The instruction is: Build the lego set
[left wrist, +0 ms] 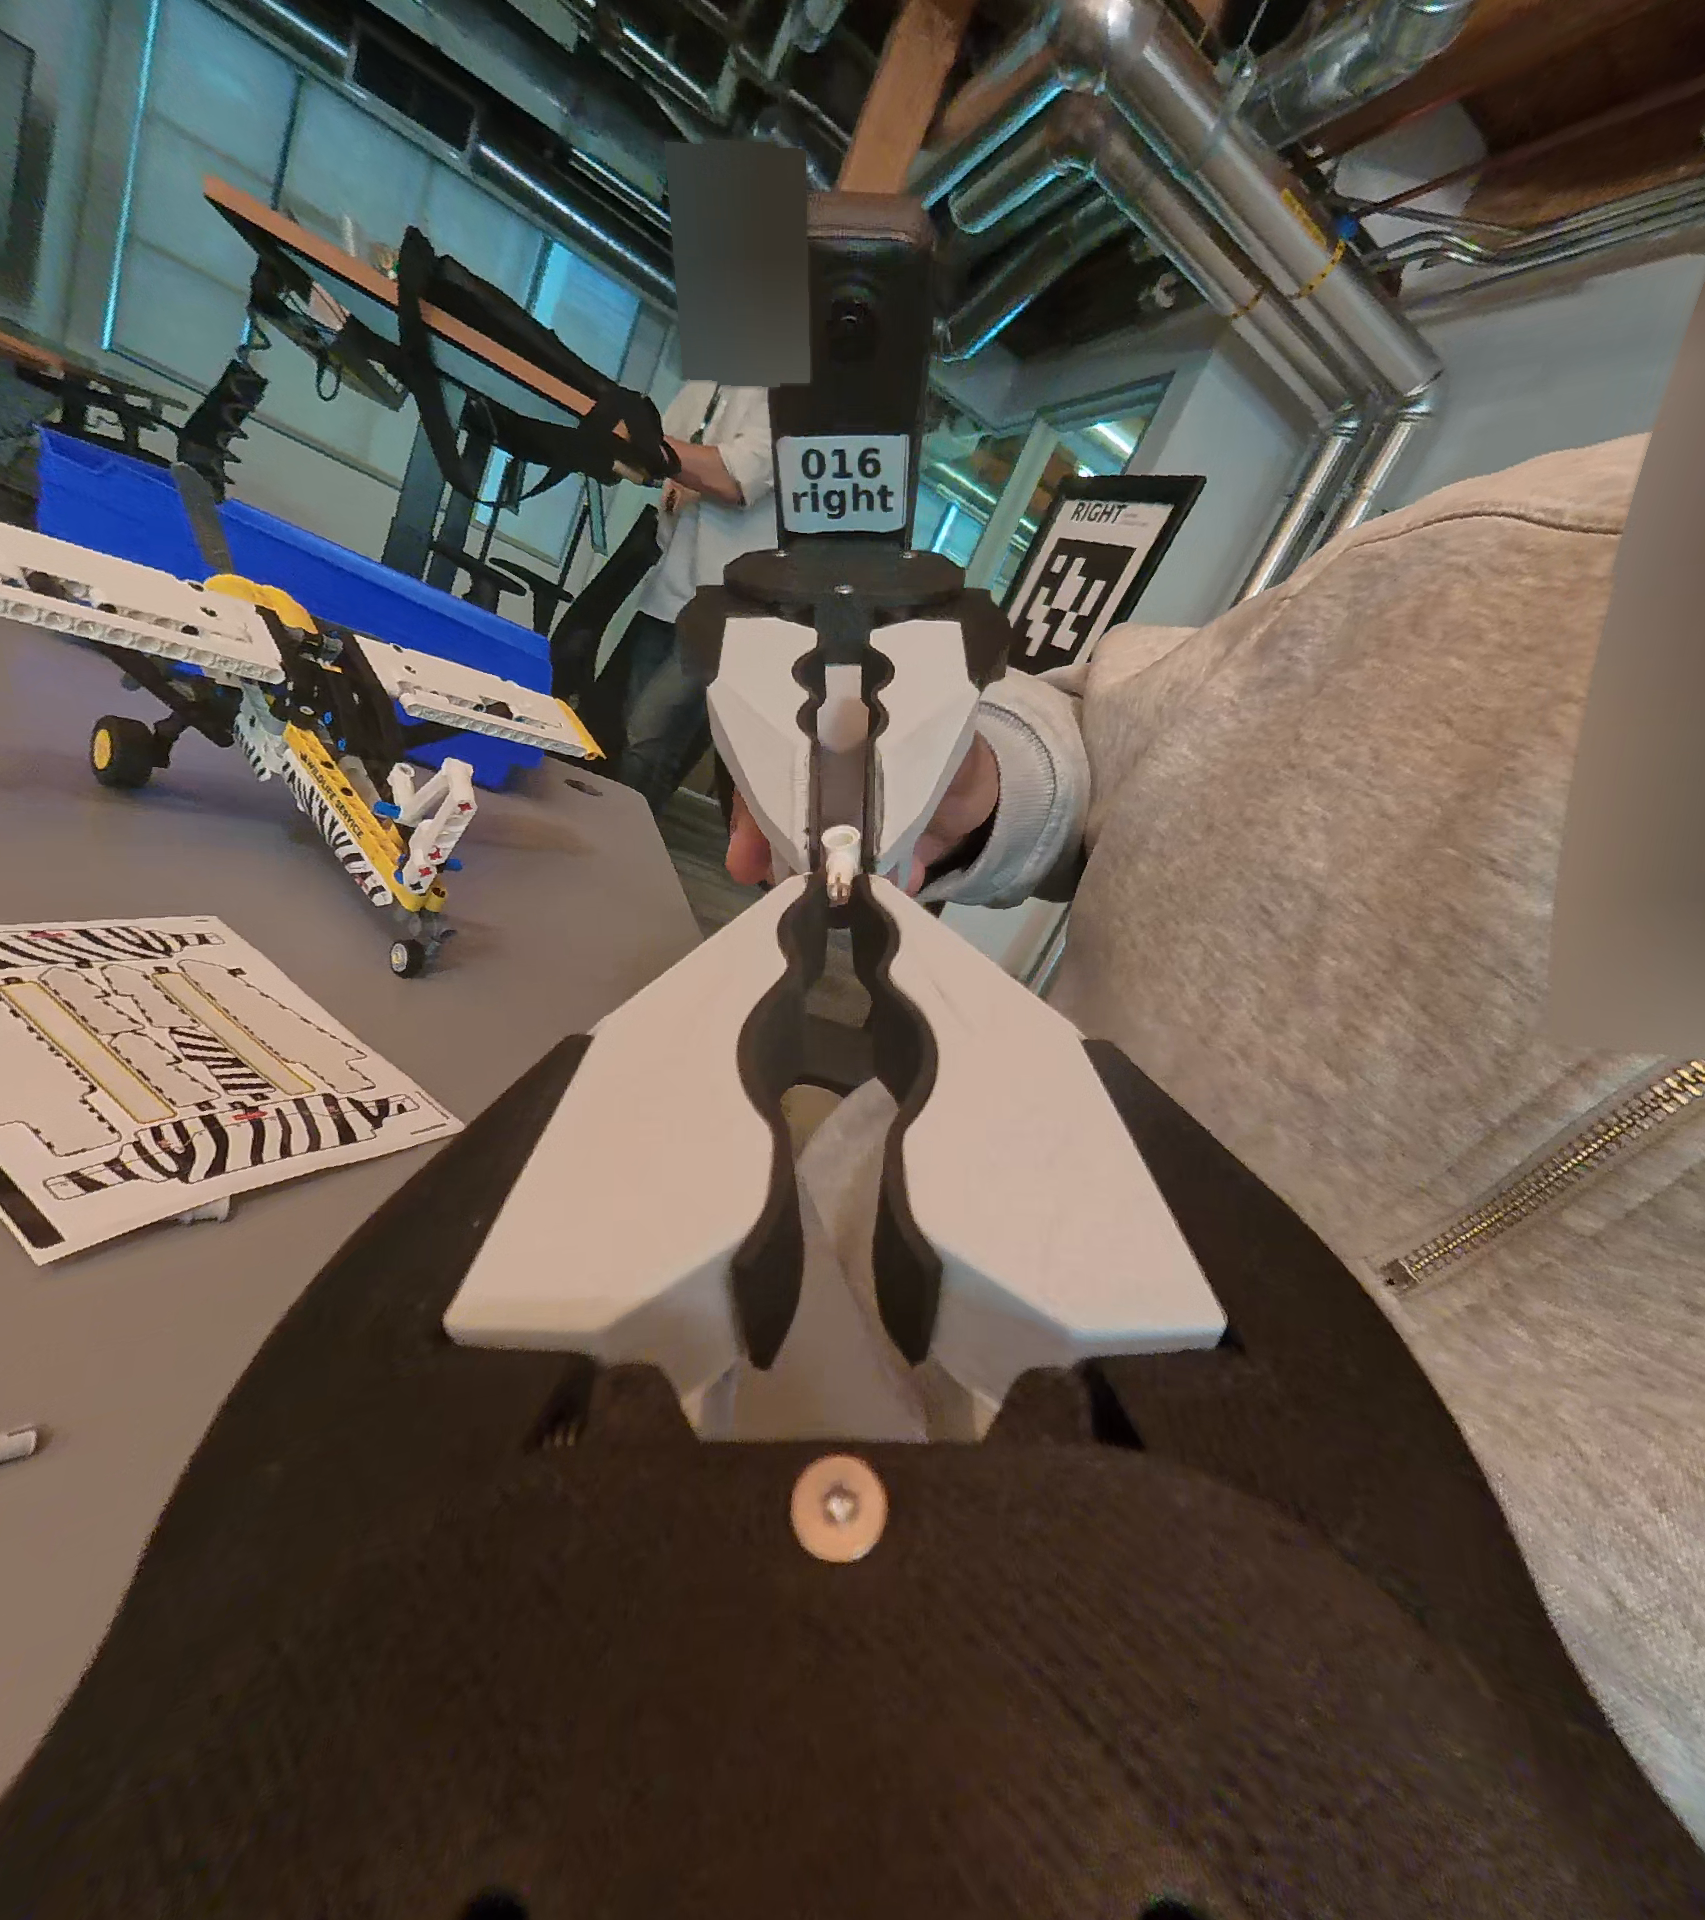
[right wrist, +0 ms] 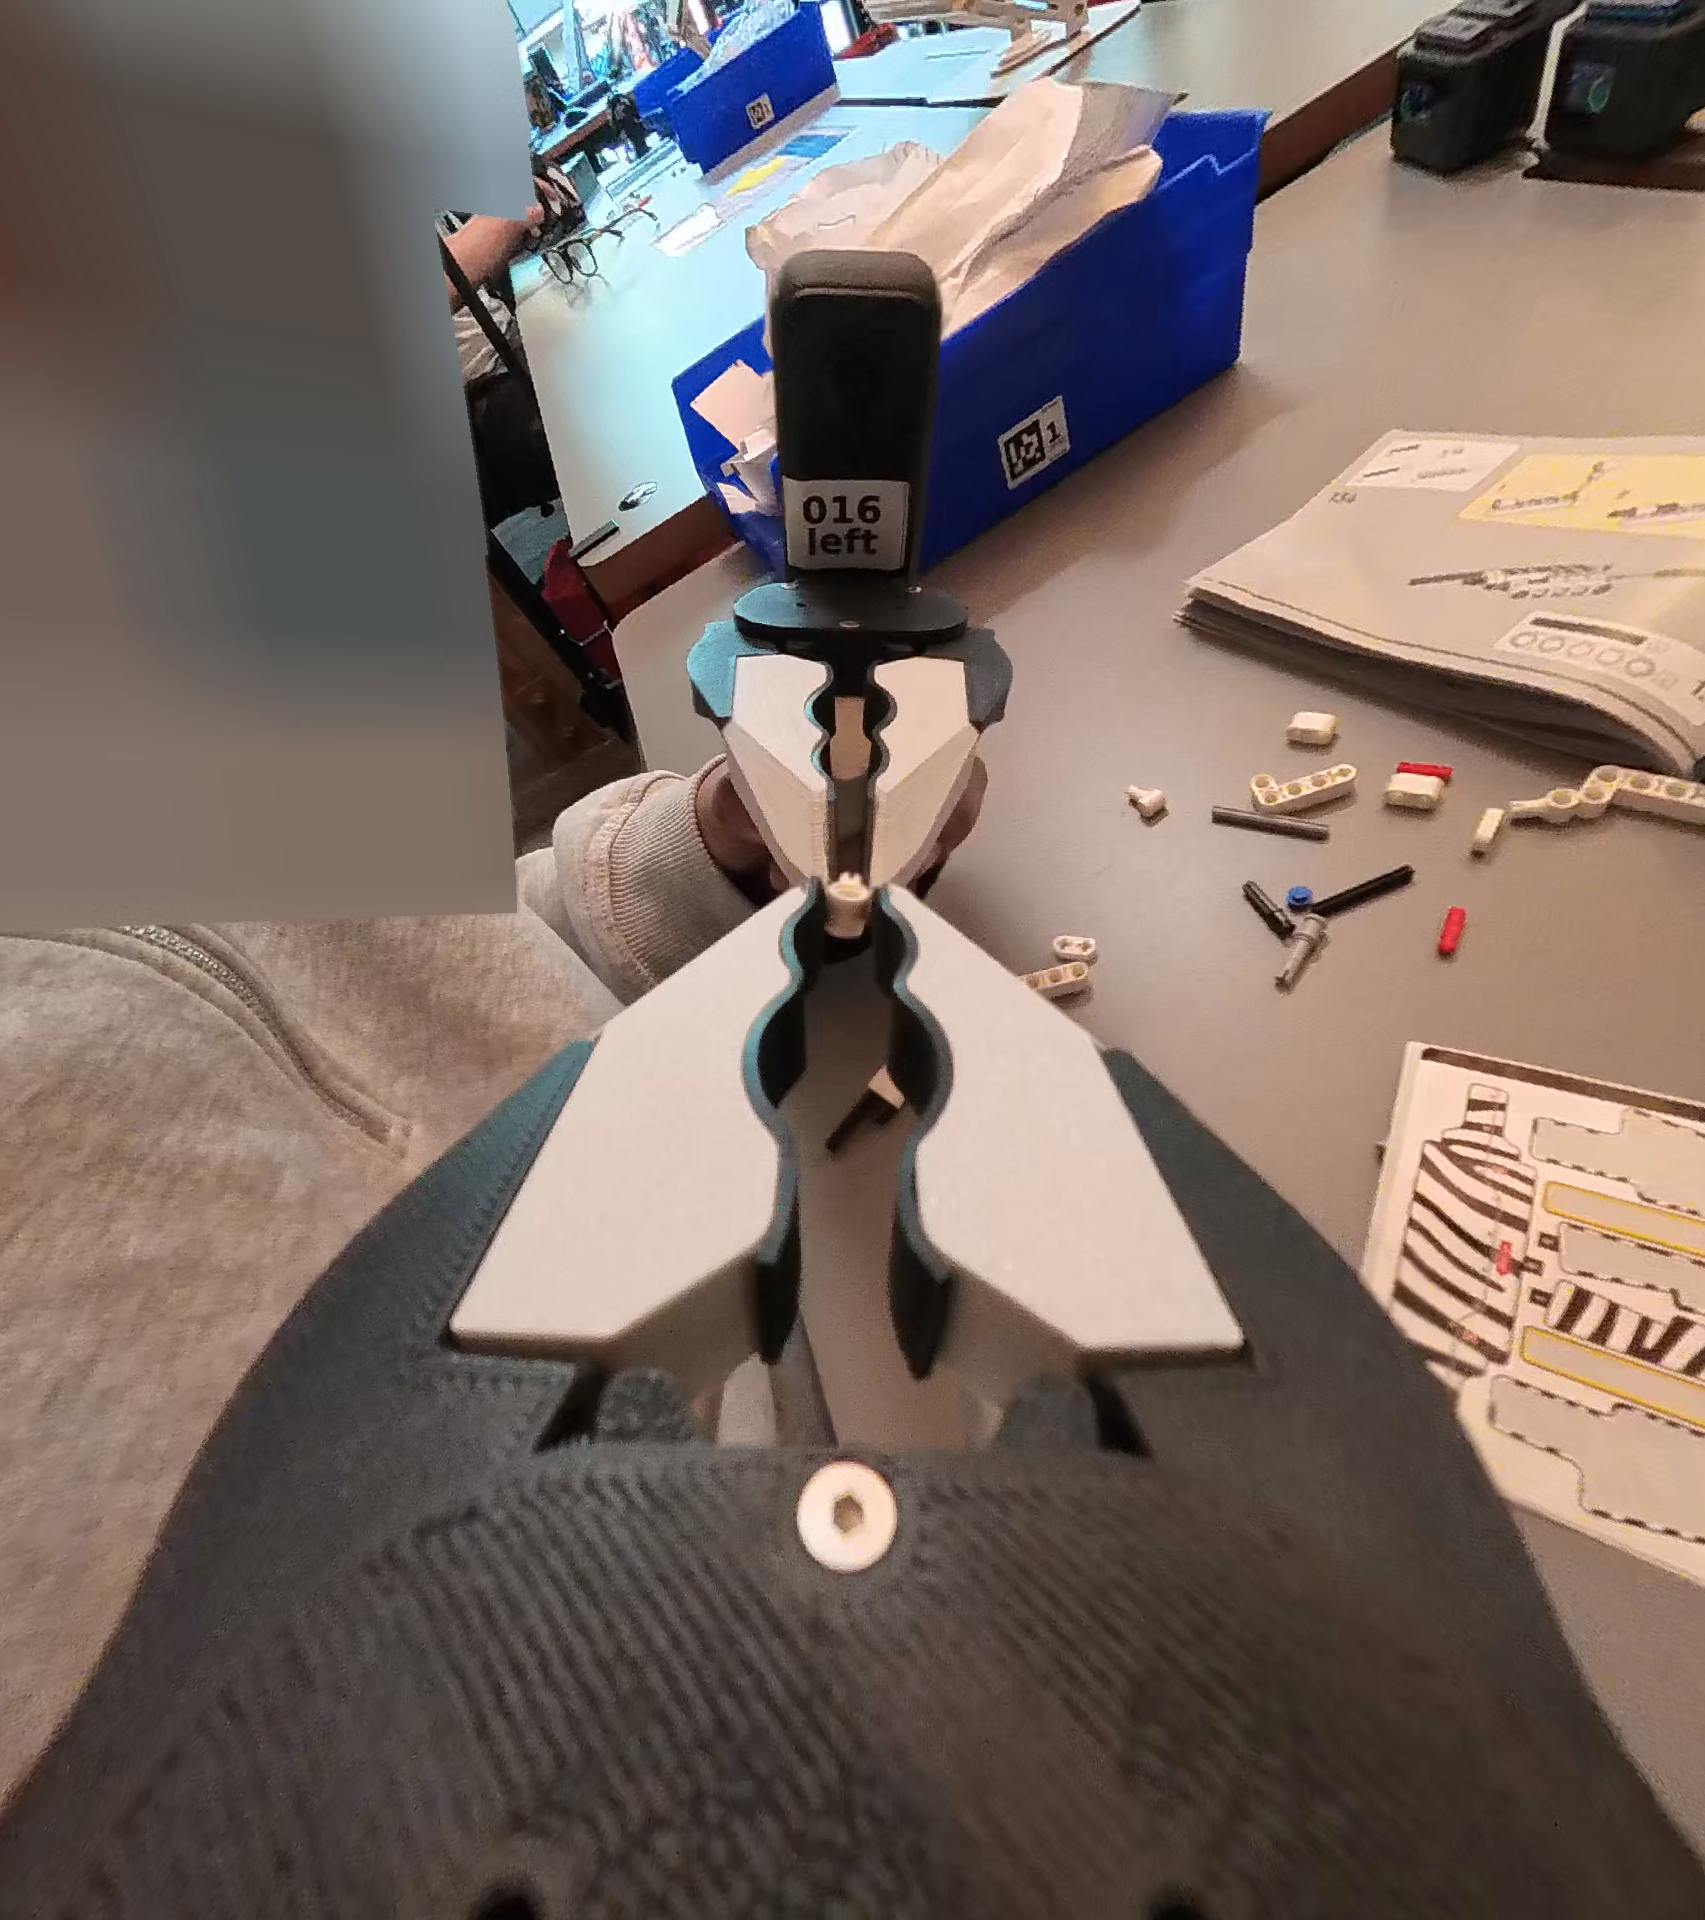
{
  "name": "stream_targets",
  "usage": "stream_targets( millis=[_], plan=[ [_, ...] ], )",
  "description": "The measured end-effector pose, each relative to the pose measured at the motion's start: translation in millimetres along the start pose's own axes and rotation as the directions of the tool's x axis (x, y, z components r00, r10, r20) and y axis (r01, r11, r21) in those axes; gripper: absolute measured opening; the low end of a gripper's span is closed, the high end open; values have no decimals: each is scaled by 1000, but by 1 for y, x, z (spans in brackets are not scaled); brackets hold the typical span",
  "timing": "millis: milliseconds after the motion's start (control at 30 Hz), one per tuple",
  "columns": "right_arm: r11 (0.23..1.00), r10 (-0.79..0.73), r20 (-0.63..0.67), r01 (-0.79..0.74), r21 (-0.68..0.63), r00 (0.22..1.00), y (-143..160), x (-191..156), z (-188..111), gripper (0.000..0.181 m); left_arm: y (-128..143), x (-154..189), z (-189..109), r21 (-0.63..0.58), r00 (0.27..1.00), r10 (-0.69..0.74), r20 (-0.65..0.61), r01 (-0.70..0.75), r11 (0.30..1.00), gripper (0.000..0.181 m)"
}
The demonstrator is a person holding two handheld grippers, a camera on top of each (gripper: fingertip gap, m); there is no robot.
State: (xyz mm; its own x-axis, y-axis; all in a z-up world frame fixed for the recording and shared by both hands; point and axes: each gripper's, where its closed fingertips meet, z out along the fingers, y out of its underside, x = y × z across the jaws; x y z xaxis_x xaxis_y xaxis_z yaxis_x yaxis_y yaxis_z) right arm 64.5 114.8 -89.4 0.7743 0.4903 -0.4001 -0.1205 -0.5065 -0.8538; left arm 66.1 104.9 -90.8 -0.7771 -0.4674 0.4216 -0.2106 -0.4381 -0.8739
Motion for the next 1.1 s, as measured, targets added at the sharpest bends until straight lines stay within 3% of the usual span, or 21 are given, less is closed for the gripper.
stream_targets(
  millis=[467, 667, 733, 900, 1000, 1100],
  plan=[
    [996, 39, -26, -41, -73, 999, 7, 6, -1, 5, 6, -8, 2, -38, 999, 9, 47, -7, 999, 2],
    [957, -163, -153, 119, -265, 975, 27, 42, -6, 6, 33, -46, -5, -216, 956, 64, 287, -1, 976, 15],
    [946, -188, -156, 136, -295, 970, 34, 48, -4, 6, 32, -53, -7, -225, 936, 96, 338, -18, 974, 17],
    [972, -181, -140, 156, -173, 973, 35, 55, 0, 6, 9, -66, -28, -150, 859, 177, 480, -118, 982, 18],
    [989, -147, -110, 146, -9, 983, 27, 57, 2, 6, -9, -70, -40, -86, 819, 198, 538, -180, 980, 21],
    [982, -102, -62, 110, 155, 993, 11, 57, 0, 5, -15, -76, -50, -107, 754, 256, 605, -241, 964, 24]
  ],
)
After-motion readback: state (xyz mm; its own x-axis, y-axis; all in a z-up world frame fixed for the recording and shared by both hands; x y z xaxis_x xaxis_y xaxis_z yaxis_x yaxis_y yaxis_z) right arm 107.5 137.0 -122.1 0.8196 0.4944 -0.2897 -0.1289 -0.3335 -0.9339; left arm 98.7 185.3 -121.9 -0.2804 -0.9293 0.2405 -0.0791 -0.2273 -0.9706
